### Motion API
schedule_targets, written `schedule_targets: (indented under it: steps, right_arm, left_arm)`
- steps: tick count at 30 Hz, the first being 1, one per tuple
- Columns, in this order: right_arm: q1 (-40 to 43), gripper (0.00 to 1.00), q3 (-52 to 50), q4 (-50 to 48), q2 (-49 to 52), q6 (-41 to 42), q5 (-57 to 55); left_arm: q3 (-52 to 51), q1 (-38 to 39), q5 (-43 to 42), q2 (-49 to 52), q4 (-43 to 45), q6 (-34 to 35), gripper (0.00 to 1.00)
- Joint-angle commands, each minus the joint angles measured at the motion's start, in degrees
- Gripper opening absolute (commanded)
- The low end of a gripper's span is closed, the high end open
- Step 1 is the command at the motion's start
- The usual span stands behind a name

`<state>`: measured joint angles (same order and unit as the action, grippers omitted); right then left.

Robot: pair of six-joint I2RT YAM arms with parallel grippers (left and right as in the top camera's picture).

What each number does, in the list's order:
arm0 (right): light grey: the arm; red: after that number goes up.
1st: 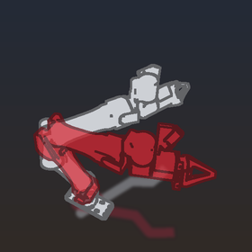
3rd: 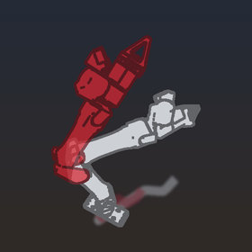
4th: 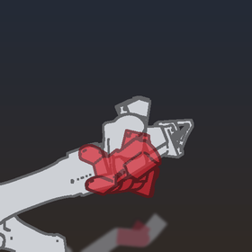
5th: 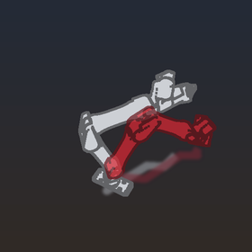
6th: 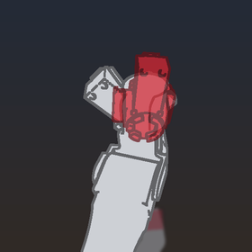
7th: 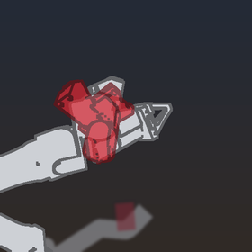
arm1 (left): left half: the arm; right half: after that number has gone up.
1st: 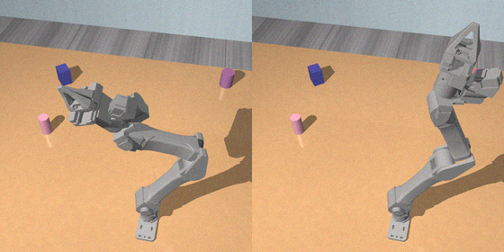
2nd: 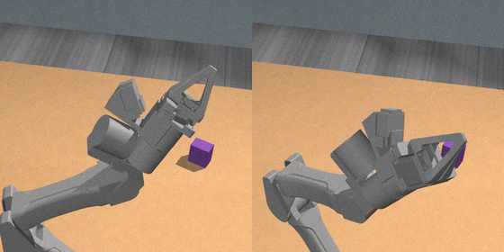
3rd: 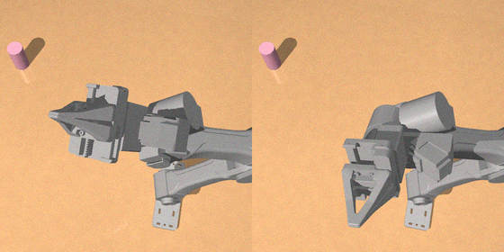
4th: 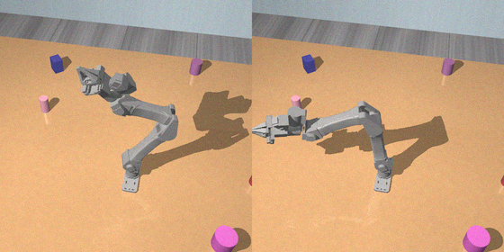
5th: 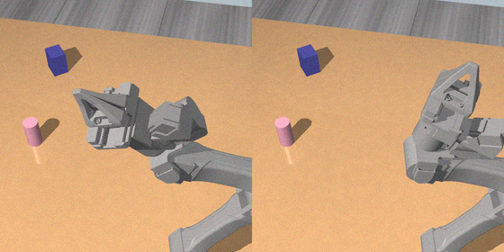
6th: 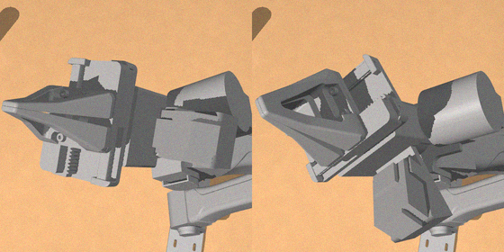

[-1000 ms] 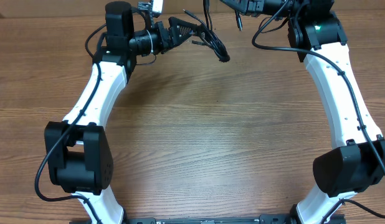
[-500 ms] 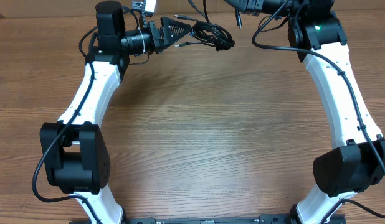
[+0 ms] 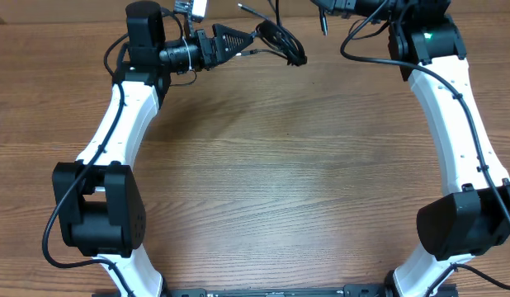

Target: Untangle cables

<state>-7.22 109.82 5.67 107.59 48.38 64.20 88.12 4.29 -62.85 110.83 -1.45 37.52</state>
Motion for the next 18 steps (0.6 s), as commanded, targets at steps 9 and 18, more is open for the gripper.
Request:
schedule_targets:
  steps: [9,18]
  right_arm:
    - [0.2,0.04,0.5,-0.4,-0.1,-0.5,-0.3]
    - [0.2,0.04,0.5,-0.4,-0.1,-0.5,-0.3]
  left_arm:
    - [0.5,-1.7,-1.3,-0.6,-0.4,-1.6,1.00]
    - [0.5,-1.7,-1.9,-0.6,-0.9,-1.5,0.99]
